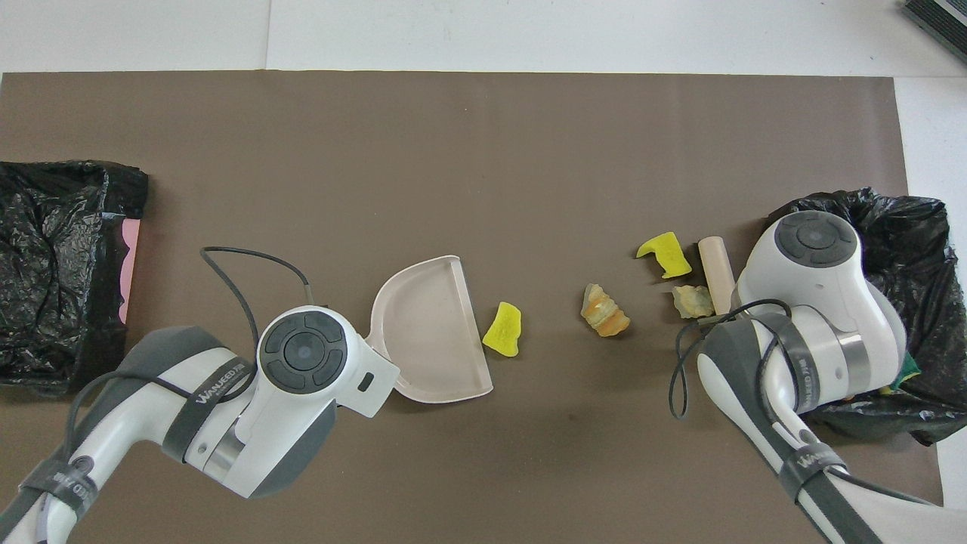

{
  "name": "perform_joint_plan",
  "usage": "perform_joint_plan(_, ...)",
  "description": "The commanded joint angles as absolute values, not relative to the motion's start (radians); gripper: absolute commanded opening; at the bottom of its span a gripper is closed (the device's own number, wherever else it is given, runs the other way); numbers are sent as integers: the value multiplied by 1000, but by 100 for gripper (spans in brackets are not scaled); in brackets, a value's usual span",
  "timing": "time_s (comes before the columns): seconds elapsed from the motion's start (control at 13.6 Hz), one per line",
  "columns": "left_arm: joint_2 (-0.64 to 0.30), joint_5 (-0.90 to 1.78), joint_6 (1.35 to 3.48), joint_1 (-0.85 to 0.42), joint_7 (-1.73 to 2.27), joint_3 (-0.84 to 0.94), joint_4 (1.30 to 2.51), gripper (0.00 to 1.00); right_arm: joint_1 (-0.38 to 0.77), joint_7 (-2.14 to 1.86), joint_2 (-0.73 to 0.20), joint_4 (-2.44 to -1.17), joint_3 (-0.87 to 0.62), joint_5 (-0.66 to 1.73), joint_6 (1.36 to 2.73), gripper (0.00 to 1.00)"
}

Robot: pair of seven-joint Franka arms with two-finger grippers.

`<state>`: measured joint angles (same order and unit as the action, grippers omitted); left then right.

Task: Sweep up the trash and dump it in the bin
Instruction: 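Sweep the yellow and tan chunks toward the dustpan with the right gripper's brush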

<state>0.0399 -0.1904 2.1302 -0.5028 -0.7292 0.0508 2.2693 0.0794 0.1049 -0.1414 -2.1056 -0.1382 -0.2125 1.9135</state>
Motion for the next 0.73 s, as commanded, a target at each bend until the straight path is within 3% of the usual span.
perform_joint_plan(0.0, 64, -210, 2164, -520, -709, 41, 2307, 0, 123, 94, -193, -2040, -144, -173, 1907, 0)
perform_joint_plan(0.66, 66, -207, 2174, -508, -724, 41, 2321, 0, 343, 190, -209, -1988, -144, 56, 1927, 0)
